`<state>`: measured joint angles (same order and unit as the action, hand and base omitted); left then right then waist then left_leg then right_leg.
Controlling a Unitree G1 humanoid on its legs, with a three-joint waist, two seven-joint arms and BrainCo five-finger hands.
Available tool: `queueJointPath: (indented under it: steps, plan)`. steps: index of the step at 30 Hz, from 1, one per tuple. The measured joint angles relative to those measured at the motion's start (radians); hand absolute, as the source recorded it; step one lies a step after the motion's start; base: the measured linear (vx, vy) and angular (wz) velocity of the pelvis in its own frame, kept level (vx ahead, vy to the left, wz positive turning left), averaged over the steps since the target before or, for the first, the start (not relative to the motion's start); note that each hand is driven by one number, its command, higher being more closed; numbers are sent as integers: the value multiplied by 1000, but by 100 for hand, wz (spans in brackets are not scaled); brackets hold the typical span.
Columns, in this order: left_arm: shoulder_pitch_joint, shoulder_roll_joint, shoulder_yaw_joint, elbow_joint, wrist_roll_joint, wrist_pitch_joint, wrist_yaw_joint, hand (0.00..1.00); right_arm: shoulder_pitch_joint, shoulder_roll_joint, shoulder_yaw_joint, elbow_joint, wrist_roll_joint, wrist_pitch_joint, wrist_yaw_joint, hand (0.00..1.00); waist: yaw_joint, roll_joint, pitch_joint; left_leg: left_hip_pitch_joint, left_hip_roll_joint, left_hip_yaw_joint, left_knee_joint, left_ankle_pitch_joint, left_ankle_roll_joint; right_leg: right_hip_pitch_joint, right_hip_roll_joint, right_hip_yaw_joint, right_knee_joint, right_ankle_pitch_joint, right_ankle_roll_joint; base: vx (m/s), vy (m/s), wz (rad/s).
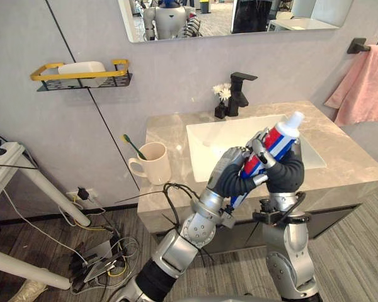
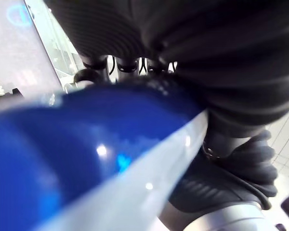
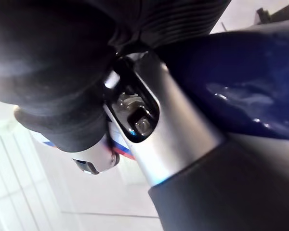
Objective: Organize washtable
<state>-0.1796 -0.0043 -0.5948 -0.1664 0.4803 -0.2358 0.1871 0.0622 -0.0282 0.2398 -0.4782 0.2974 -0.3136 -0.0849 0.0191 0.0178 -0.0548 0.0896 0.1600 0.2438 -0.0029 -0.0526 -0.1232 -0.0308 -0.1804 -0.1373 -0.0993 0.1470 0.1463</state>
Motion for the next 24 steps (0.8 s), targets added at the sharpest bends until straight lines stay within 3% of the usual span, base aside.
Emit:
queueJointPath:
  steps: [6, 7, 12, 18, 24]
  plan:
    - [-2, -12, 9, 5, -9, -9, 10, 100, -40, 0, -19, 0, -99, 11, -19, 100, 2, -2, -1, 11, 0, -1, -10, 0, 0, 7, 0, -1, 0, -1, 1, 0, 0, 0]
    - [-3, -13, 9, 18, -10, -14, 10, 0, -40, 0, -26, 0, -112, 12, -20, 100, 3, -3, -2, 13, 0, -1, -14, 0, 0, 7, 1, -1, 0, -1, 1, 0, 0, 0]
    - [-3, -10, 0, 54, -15, -16, 5, 0, -102, 8, -77, 0, -121, 15, -49, 100, 1, -3, -3, 13, 0, -9, -16, 1, 0, 8, 1, -3, 0, -1, 1, 0, 0, 0]
    - [40, 8, -3, 123, -41, 5, -59, 0, -188, 42, -159, -1, -121, 5, -71, 100, -3, -3, -2, 14, 0, -25, -17, 1, 0, 22, -1, -23, 0, -8, 8, 1, 0, 8]
    - [131, 21, 21, 88, -120, 10, -102, 0, -212, 41, -194, 1, -132, 5, -95, 100, 15, -4, -2, 14, 0, -50, -18, 1, 0, 41, -3, -51, 0, -18, 8, -3, 0, 14]
